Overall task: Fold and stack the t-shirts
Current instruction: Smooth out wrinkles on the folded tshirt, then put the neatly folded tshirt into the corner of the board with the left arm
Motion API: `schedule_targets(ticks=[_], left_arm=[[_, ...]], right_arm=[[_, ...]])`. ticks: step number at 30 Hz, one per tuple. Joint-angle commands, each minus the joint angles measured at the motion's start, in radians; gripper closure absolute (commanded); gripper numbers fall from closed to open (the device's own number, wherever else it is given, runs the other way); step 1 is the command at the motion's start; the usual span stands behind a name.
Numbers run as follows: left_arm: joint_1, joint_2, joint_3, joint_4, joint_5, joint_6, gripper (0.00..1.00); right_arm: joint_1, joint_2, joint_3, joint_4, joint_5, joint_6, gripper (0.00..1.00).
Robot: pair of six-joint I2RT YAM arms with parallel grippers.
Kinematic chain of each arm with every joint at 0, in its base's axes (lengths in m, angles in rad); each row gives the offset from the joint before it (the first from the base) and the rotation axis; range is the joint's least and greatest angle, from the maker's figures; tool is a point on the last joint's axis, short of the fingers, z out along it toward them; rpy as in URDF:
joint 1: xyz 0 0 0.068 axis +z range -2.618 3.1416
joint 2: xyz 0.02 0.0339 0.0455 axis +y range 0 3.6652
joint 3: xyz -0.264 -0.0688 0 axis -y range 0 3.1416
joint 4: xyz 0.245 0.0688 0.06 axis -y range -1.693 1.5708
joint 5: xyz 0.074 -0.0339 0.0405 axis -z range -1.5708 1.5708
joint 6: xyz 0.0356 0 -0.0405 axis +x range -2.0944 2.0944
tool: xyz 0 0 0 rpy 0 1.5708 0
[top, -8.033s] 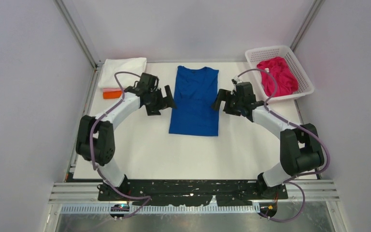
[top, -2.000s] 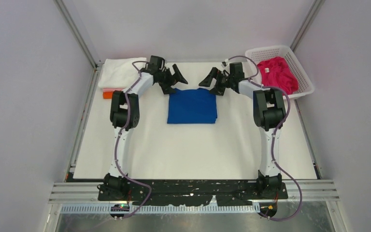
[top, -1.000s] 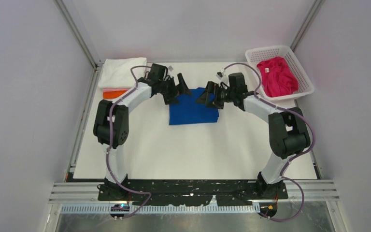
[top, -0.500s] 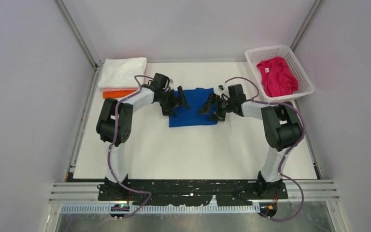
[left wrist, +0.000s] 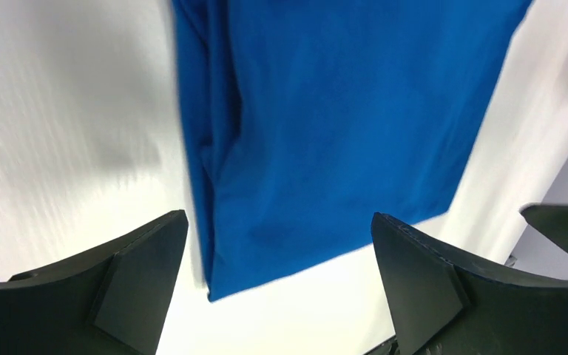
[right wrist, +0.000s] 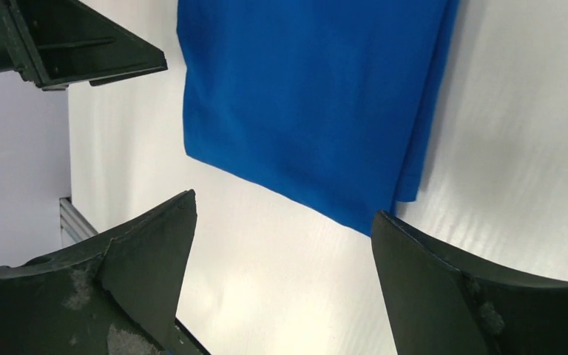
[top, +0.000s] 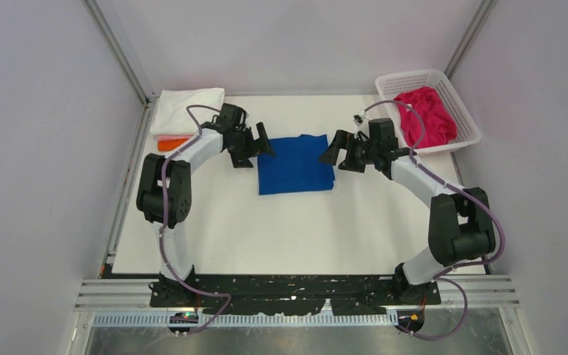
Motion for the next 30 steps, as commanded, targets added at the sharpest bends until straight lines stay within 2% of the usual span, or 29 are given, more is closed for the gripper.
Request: schedule_targets(ticks=[1,3,9,14,17,20,23,24,25,26,30], left_arm=[[0.023,0.113,0.105,-0.057,0.022,0.029,0.0],[0.023,0.15,0.136,-0.076,0.026,0.034,0.01],[-0.002,0.194,0.176,-0.113,0.004,0.046,0.12],[-0.042,0.255,0.266,-0.205,-0.046,0.062,0.3],[-0.066,0.267,0.302,-0.239,-0.111,0.049,0.37],[-0.087,0.296,0.37,-0.304,-0.172,0.038,0.49],[-0.106,0.33,0.454,-0.351,-0.238,0.051,0.69],[-0.111,0.34,0.475,-0.371,-0.26,0.061,0.79],[-0.117,0.364,0.523,-0.401,-0.284,0.073,0.95],[-0.121,0.383,0.567,-0.437,-0.311,0.085,1.0],[-0.128,0.457,0.719,-0.532,-0.436,0.158,1.0]], right_arm=[[-0.02,-0.071,-0.011,-0.073,0.104,-0.058,0.05],[-0.031,-0.096,-0.02,-0.086,0.105,-0.064,0.05],[-0.055,-0.143,-0.043,-0.087,0.114,-0.086,0.05],[-0.079,-0.124,-0.046,-0.09,0.1,-0.088,0.04],[-0.09,-0.133,-0.053,-0.087,0.099,-0.09,0.05],[-0.097,-0.151,-0.062,-0.086,0.101,-0.098,0.04],[-0.104,-0.166,-0.067,-0.086,0.102,-0.105,0.05],[-0.111,-0.169,-0.072,-0.087,0.1,-0.105,0.05],[-0.113,-0.176,-0.074,-0.086,0.098,-0.107,0.05],[-0.119,-0.18,-0.078,-0.085,0.097,-0.108,0.05],[-0.131,-0.199,-0.087,-0.087,0.105,-0.112,0.05]])
